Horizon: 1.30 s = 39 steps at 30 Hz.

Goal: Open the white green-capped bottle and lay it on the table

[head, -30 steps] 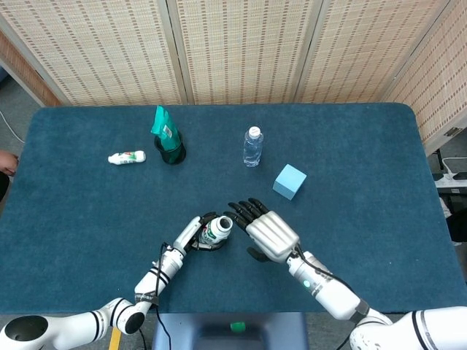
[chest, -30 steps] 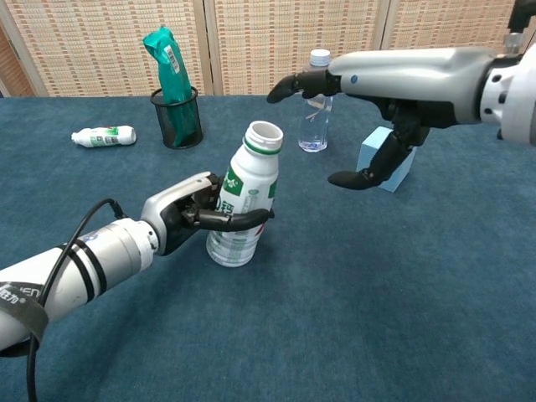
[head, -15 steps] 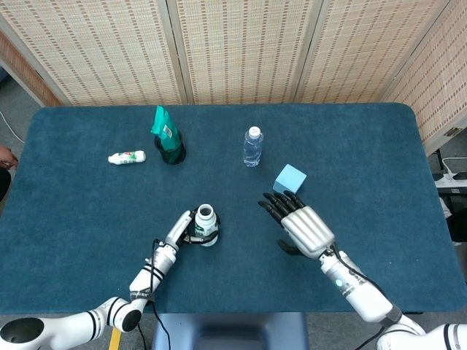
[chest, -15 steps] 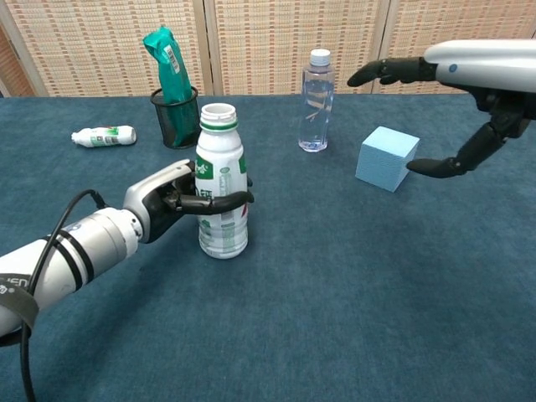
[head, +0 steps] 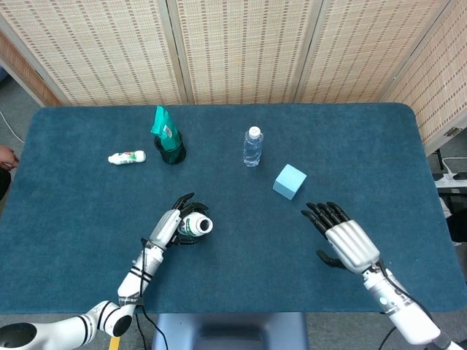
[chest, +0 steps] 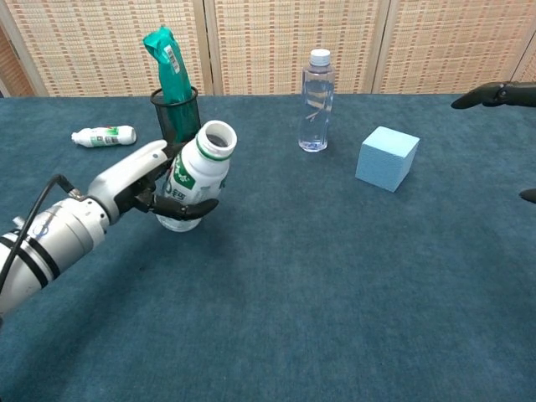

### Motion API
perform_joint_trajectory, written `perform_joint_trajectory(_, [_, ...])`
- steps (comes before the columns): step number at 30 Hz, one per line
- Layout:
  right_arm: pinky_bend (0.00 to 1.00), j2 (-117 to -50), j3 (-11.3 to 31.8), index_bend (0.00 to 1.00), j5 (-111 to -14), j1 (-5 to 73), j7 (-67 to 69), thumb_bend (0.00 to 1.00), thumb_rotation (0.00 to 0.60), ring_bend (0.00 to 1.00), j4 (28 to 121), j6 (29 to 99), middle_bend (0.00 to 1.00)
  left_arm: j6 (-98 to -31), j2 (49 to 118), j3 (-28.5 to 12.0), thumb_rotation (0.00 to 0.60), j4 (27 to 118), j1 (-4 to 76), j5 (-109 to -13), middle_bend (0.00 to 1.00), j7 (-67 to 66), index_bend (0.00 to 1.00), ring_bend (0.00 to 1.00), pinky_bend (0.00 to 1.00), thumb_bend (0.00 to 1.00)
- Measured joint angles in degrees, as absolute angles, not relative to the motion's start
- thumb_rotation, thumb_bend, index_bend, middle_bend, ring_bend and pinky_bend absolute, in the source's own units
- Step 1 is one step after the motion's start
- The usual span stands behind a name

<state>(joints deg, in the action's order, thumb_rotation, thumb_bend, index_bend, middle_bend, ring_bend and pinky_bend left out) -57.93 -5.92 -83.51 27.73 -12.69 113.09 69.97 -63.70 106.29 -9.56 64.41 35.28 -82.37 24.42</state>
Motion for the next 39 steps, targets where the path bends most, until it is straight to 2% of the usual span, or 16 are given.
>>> perform_joint_trajectory(3, [0.0, -57.9, -6.3, 0.0, -84.9, 26.6, -12.4, 0.27, 0.6, 0.0, 112.3, 70.4, 0.0, -66.8, 107.1, -8.5, 0.6, 61.6, 34.8, -83.9, 0.09, 11.9, 0.02, 0.0, 0.0, 0.66])
perform_joint_trajectory(6, [0.0, -58.0, -6.5, 0.0, -85.7, 25.4, -12.8, 0.27, 0.6, 0.0, 111.8, 70.9, 0.0, -68.9, 107.6, -7.2, 0.6, 59.5, 34.2, -85.1, 0.01, 0.3, 0.0, 0.0, 0.0, 0.56])
perform_joint_trajectory(9, [0.0, -58.1, -6.9, 0.0, -86.2, 24.1, -13.6, 0.27, 0.6, 0.0, 111.3, 71.2, 0.0, -69.8, 107.8, -5.7, 0.6, 58.1, 33.5, -85.8, 0.0, -10.0, 0.0, 0.0, 0.0, 0.47])
perform_joint_trajectory(12, [0.0, -58.0, -7.5, 0.0, -86.7, 22.9, -13.7, 0.27, 0.6, 0.0, 110.9, 71.2, 0.0, -69.8, 107.6, -4.7, 0.6, 57.9, 32.9, -85.8, 0.0, -15.6, 0.0, 0.0, 0.0, 0.43])
perform_joint_trajectory(22, [0.0, -58.0, -7.7, 0.0, -88.2, 20.0, -12.6, 0.27, 0.6, 0.0, 108.8, 71.9, 0.0, -66.0, 102.9, -3.5, 0.6, 65.0, 32.7, -84.8, 0.0, -14.5, 0.0, 0.0, 0.0, 0.33])
perform_joint_trajectory(31, [0.0, -57.9, -7.8, 0.0, -90.2, 17.8, -10.8, 0.27, 0.6, 0.0, 107.5, 73.1, 0.0, -61.3, 96.3, -3.5, 0.6, 74.9, 33.5, -82.8, 0.0, -12.9, 0.0, 0.0, 0.0, 0.32])
perform_joint_trajectory(35, [0.0, -57.7, -7.9, 0.0, -90.7, 15.5, -11.0, 0.27, 0.6, 0.0, 106.9, 76.2, 0.0, -64.0, 92.5, -3.2, 0.6, 77.4, 32.7, -84.1, 0.0, -14.3, 0.0, 0.0, 0.0, 0.33])
perform_joint_trajectory(39, [0.0, -58.3, -7.8, 0.0, -91.0, 11.3, -12.0, 0.27, 0.6, 0.0, 105.3, 82.8, 0.0, -72.5, 89.0, -1.6, 0.6, 77.9, 29.9, -88.7, 0.0, -16.1, 0.0, 0.0, 0.0, 0.34])
